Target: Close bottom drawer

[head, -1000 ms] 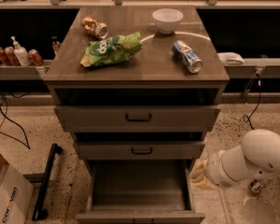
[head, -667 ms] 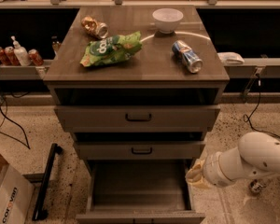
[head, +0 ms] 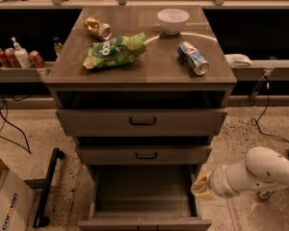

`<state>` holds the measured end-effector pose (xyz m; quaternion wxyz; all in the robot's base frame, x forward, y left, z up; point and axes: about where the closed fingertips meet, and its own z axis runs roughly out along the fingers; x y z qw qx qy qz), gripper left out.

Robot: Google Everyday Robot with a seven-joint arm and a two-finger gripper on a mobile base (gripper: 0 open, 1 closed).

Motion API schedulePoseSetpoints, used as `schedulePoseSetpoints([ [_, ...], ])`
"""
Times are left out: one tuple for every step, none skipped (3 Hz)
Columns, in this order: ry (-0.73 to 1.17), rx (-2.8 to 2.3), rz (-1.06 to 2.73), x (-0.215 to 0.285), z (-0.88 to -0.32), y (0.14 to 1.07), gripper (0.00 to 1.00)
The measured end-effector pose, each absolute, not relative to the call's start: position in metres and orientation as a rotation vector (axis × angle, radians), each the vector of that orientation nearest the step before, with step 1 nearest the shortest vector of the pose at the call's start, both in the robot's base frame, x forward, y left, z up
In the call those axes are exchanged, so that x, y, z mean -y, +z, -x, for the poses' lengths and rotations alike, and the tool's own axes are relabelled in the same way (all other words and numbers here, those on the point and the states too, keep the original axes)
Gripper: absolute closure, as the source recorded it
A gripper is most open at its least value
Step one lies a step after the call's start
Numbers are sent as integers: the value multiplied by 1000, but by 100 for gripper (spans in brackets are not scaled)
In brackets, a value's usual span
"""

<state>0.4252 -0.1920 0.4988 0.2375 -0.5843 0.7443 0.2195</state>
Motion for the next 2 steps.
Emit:
schedulePoseSetpoints([
  [662, -2067, 1560, 198, -427, 463, 100],
  [771, -2119, 1495, 205, -432, 425, 100],
])
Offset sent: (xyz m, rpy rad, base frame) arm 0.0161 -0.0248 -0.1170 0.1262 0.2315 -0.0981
